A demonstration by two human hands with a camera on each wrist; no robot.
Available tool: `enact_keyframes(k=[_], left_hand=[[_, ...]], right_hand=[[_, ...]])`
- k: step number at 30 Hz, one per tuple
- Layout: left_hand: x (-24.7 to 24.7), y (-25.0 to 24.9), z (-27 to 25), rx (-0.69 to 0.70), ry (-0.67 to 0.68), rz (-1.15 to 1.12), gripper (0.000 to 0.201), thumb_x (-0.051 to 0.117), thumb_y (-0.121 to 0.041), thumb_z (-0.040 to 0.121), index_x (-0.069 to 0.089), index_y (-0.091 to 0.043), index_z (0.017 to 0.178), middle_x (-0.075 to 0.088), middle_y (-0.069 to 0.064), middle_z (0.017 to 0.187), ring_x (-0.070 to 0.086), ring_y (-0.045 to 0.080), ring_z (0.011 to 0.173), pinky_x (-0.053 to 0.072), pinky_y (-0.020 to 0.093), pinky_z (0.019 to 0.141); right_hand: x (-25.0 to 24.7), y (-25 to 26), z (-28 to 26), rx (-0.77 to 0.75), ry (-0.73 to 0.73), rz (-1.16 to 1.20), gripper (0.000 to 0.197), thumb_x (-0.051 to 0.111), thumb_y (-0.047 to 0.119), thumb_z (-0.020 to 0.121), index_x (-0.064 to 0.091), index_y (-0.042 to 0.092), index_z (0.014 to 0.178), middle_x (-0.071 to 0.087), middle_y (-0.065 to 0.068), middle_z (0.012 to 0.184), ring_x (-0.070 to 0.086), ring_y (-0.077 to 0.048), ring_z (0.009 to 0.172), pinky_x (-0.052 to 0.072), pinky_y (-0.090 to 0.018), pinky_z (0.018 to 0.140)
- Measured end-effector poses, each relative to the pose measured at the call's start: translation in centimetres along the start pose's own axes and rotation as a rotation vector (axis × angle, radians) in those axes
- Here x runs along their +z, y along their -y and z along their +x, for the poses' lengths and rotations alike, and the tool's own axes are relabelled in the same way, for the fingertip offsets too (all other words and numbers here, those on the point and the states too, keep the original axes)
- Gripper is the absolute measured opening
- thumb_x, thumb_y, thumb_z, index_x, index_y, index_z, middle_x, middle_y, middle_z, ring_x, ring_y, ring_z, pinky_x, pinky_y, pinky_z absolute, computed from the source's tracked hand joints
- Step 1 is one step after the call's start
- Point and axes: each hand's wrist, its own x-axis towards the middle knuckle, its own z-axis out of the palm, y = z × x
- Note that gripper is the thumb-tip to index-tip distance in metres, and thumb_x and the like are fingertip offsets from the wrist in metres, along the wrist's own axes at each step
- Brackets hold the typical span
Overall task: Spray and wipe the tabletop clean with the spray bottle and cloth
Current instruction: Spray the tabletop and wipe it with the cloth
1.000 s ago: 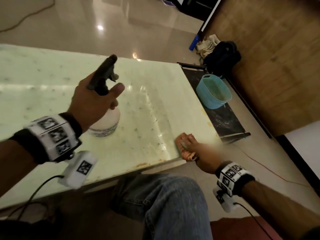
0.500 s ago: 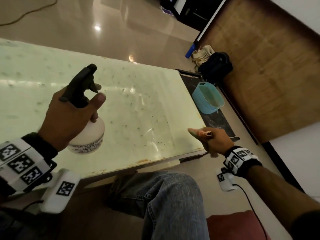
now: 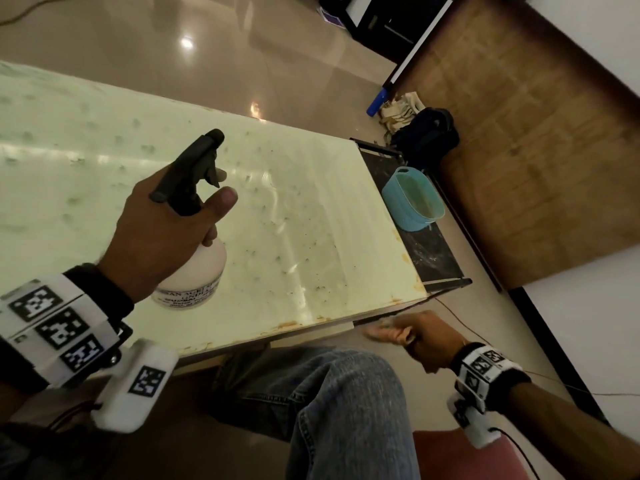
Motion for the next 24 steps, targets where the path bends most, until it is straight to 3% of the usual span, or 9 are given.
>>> enact_keyframes(k=[2, 4, 6, 8, 11, 13, 15, 19, 24], left_hand=[[0.2, 0.0, 0.1, -0.003, 0.005, -0.004, 0.03, 0.072, -0.033, 0.093, 0.06, -0.057, 0.106, 0.073, 0.007, 0.102, 0.058, 0.012, 0.047, 0.048, 0.028, 0.066], [0.2, 0.0, 0.1, -0.012, 0.006, -0.015, 0.028, 0.072, -0.035, 0.092, 0.06, -0.054, 0.108, 0.074, -0.003, 0.105, 0.058, 0.011, 0.047, 0.049, 0.021, 0.062], [0.2, 0.0, 0.1, -0.031, 0.004, -0.011, 0.029, 0.072, -0.034, 0.092, 0.06, -0.052, 0.11, 0.074, -0.008, 0.11, 0.058, 0.009, 0.048, 0.048, 0.014, 0.059], [0.1, 0.0, 0.1, -0.041, 0.001, -0.014, 0.029, 0.072, -0.034, 0.092, 0.059, -0.052, 0.11, 0.073, -0.012, 0.114, 0.058, 0.007, 0.048, 0.047, 0.011, 0.058], [0.0, 0.0, 0.2, -0.05, -0.012, -0.037, 0.026, 0.072, -0.039, 0.088, 0.062, -0.048, 0.111, 0.074, -0.015, 0.101, 0.058, 0.008, 0.048, 0.047, 0.011, 0.059], [0.0, 0.1, 0.3, -0.054, -0.023, -0.021, 0.028, 0.071, -0.042, 0.086, 0.067, -0.036, 0.113, 0.072, -0.012, 0.075, 0.059, 0.009, 0.049, 0.045, 0.008, 0.06], [0.2, 0.3, 0.6, -0.054, -0.02, 0.003, 0.034, 0.071, -0.044, 0.084, 0.069, -0.027, 0.114, 0.066, -0.001, 0.06, 0.06, 0.01, 0.05, 0.043, 0.006, 0.06], [0.4, 0.3, 1.0, -0.062, -0.034, 0.004, 0.032, 0.072, -0.043, 0.084, 0.069, -0.028, 0.112, 0.064, 0.003, 0.057, 0.061, 0.01, 0.051, 0.042, 0.004, 0.062], [0.3, 0.2, 1.6, -0.092, -0.062, -0.007, 0.031, 0.07, -0.048, 0.081, 0.07, -0.033, 0.108, 0.064, 0.005, 0.057, 0.059, 0.009, 0.05, 0.042, 0.005, 0.059]], right_hand=[[-1.6, 1.0, -0.2, 0.135, -0.142, 0.196, 0.046, 0.048, 0.068, 0.082, 0.07, 0.029, 0.095, 0.068, 0.003, 0.056, 0.066, -0.027, 0.05, 0.058, -0.04, 0.055], [-2.2, 1.9, 0.9, 0.274, -0.3, 0.27, 0.04, 0.051, 0.064, 0.085, 0.067, 0.027, 0.085, 0.067, -0.008, 0.052, 0.065, -0.029, 0.044, 0.058, -0.037, 0.053], [-1.6, 2.9, 2.7, 0.363, -0.322, 0.265, 0.023, 0.055, 0.042, 0.092, 0.066, 0.021, 0.09, 0.068, -0.015, 0.055, 0.067, -0.029, 0.047, 0.059, -0.035, 0.051], [0.0, 3.5, 4.7, 0.365, -0.204, 0.201, 0.021, 0.054, 0.013, 0.088, 0.064, 0.014, 0.106, 0.073, -0.016, 0.073, 0.071, -0.03, 0.064, 0.06, -0.037, 0.063], [1.5, 4.2, 7.2, 0.299, -0.139, 0.037, 0.052, 0.047, -0.003, 0.075, 0.06, 0.019, 0.12, 0.069, -0.009, 0.11, 0.064, -0.031, 0.103, 0.049, -0.027, 0.08], [0.9, 4.7, 8.8, 0.316, -0.141, 0.039, 0.059, 0.046, -0.001, 0.077, 0.057, 0.024, 0.129, 0.064, -0.005, 0.126, 0.058, -0.027, 0.117, 0.045, -0.027, 0.095], [-0.3, 5.1, 10.3, 0.353, -0.118, 0.037, 0.056, 0.046, 0.001, 0.083, 0.054, 0.023, 0.134, 0.06, -0.005, 0.132, 0.054, -0.027, 0.122, 0.04, -0.023, 0.097], [-3.3, 6.1, 15.2, 0.36, -0.152, 0.044, 0.039, 0.049, 0.004, 0.09, 0.058, 0.008, 0.127, 0.061, -0.015, 0.125, 0.058, -0.031, 0.114, 0.038, -0.02, 0.079], [-6.9, 7.0, 24.0, 0.358, -0.263, 0.083, 0.041, 0.056, 0.03, 0.093, 0.058, 0.006, 0.126, 0.061, -0.019, 0.125, 0.058, -0.034, 0.114, 0.04, -0.023, 0.082]])
